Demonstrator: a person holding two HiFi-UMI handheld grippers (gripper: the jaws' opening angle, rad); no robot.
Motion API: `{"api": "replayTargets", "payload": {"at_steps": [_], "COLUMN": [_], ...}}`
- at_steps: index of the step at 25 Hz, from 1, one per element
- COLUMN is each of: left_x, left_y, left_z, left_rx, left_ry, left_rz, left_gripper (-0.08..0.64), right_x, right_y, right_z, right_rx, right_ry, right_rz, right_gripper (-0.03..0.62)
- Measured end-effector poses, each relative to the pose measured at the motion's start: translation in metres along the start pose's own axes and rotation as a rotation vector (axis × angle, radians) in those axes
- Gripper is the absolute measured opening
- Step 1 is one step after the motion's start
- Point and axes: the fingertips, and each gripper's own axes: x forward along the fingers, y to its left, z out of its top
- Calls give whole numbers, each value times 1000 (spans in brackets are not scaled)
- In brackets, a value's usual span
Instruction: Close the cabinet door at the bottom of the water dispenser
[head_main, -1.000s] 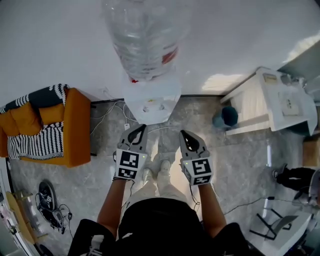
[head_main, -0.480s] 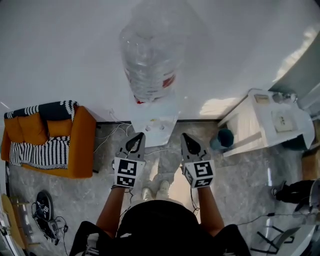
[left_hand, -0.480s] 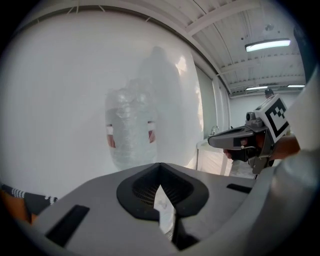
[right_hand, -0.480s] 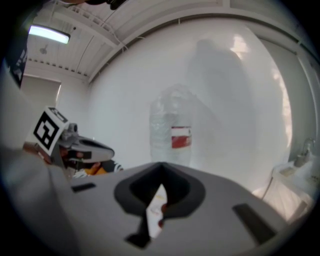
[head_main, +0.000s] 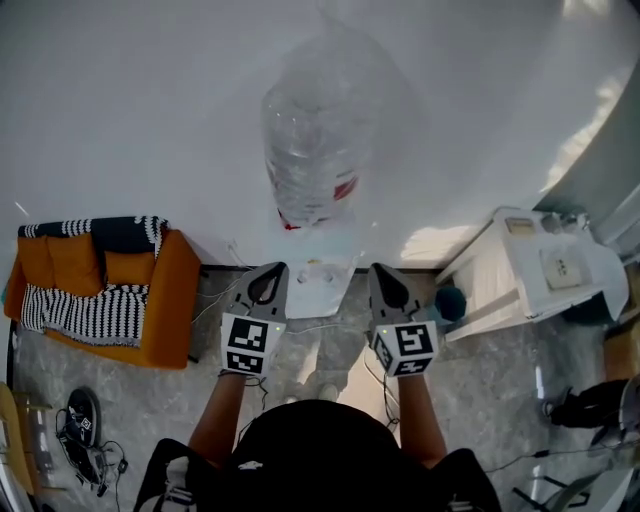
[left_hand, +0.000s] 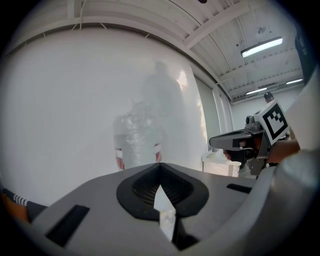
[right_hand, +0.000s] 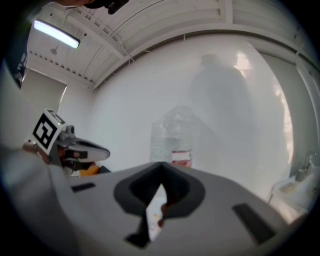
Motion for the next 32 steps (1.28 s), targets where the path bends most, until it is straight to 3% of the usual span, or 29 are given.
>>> {"api": "replayTargets", "payload": {"at_steps": [7, 32], "left_x": [-11, -7], "left_y": [4, -6], "left_z": [15, 21], "left_rx": [-3, -1], "left_ry": [-47, -75], "left_rz": [16, 9], "left_gripper": [11, 12], "right_x": [-5, -10], "right_y": [5, 3], "right_z": [13, 7], "right_rx": [-11, -1], "right_ry": [-32, -25], "right_rz": [2, -19], "right_gripper": [34, 34]}}
